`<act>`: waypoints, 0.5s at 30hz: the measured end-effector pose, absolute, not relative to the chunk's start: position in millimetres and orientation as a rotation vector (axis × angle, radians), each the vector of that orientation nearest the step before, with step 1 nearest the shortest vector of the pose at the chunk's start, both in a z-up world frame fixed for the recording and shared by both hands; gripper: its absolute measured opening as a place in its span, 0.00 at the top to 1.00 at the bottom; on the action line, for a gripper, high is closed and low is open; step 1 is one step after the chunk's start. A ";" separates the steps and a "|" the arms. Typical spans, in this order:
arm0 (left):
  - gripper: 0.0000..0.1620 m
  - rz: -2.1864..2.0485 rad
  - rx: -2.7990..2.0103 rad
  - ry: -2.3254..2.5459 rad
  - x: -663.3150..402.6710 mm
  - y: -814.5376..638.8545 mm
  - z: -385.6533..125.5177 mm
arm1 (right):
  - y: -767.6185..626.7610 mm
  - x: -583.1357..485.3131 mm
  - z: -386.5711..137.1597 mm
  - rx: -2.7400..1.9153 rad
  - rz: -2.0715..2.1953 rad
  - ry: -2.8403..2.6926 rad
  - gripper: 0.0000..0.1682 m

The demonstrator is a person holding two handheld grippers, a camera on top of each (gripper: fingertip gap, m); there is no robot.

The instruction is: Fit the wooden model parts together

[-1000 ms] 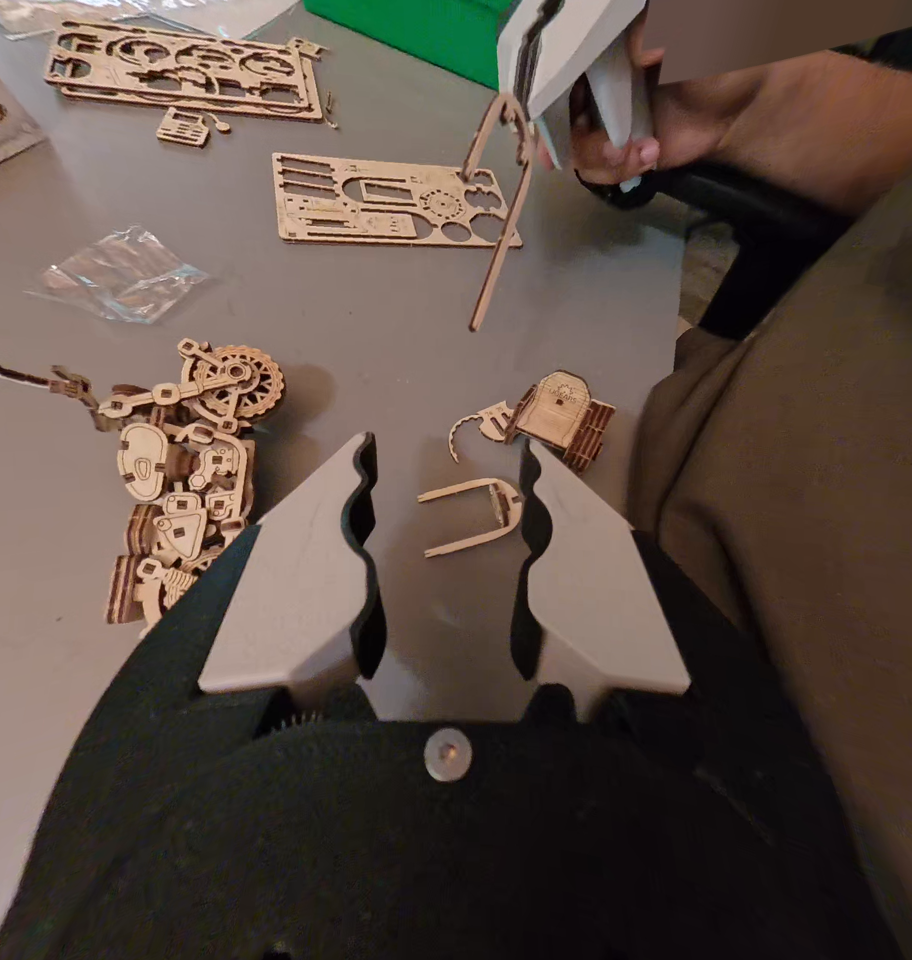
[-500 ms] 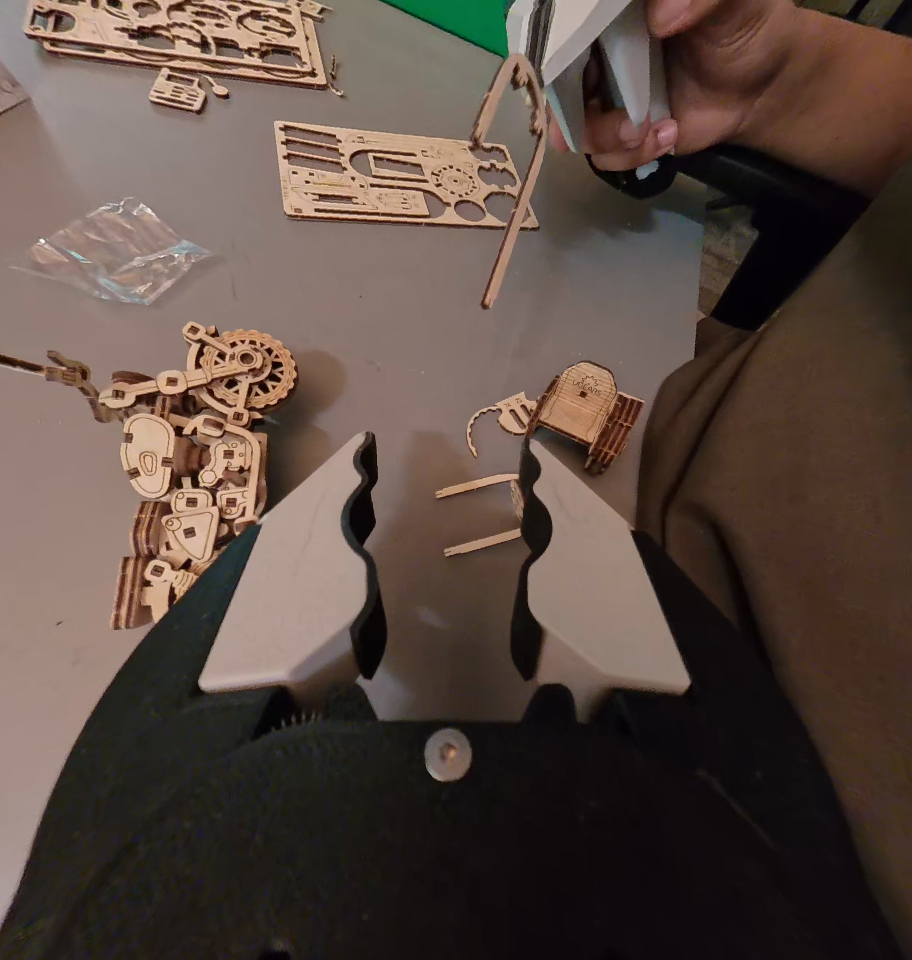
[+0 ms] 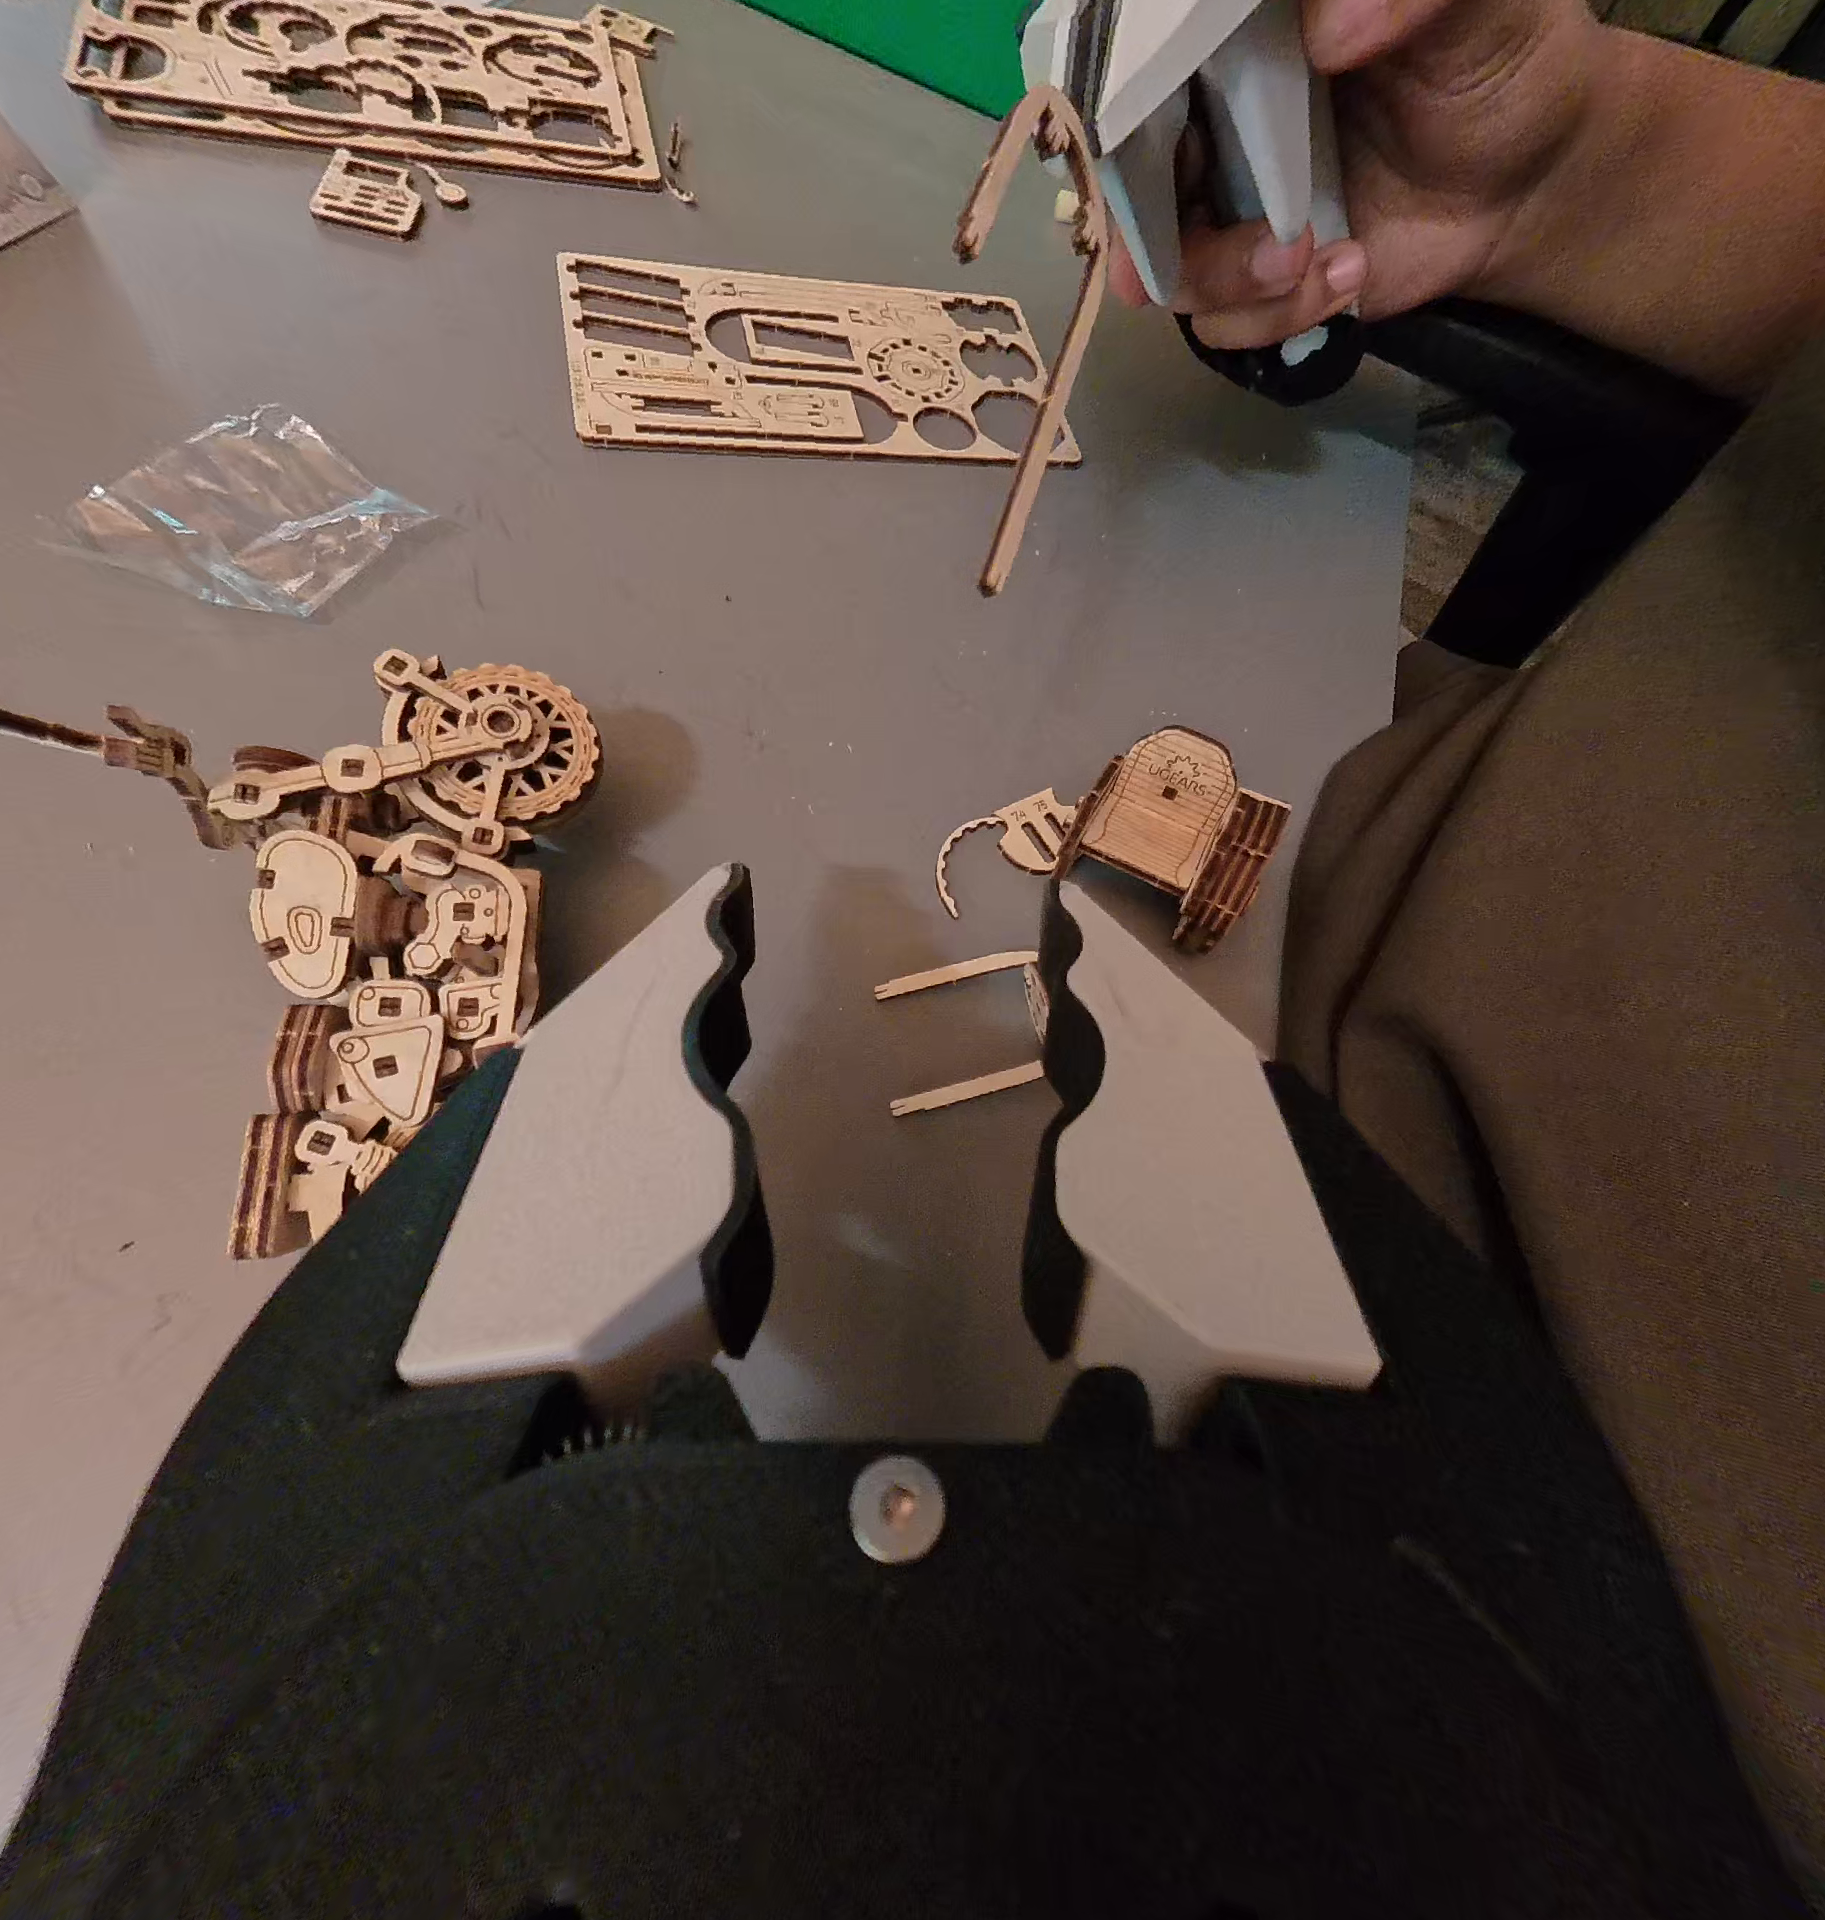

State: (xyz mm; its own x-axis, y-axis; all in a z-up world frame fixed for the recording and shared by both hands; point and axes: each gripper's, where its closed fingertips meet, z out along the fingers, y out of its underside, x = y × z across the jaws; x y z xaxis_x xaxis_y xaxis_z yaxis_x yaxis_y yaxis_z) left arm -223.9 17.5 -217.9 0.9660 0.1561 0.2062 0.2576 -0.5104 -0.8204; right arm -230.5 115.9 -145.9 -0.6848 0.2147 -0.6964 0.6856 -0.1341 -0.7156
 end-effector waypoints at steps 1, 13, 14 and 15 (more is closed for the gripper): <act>0.66 -0.131 -2.118 -0.289 -223.6 17.3 -218.3 | 115.8 -230.4 -145.8 1.005 -1.879 1.793 1.00; 0.66 -0.134 -2.328 -0.109 -201.8 -5.7 -247.6 | 114.2 -227.1 -144.9 0.992 -1.875 1.803 1.00; 0.66 -0.138 -2.338 -0.100 -200.4 -5.2 -249.3 | 114.0 -227.1 -145.1 0.992 -1.874 1.803 1.00; 0.67 -0.150 -2.347 -0.090 -198.0 -5.1 -251.1 | 113.9 -227.1 -145.2 0.992 -1.873 1.803 1.00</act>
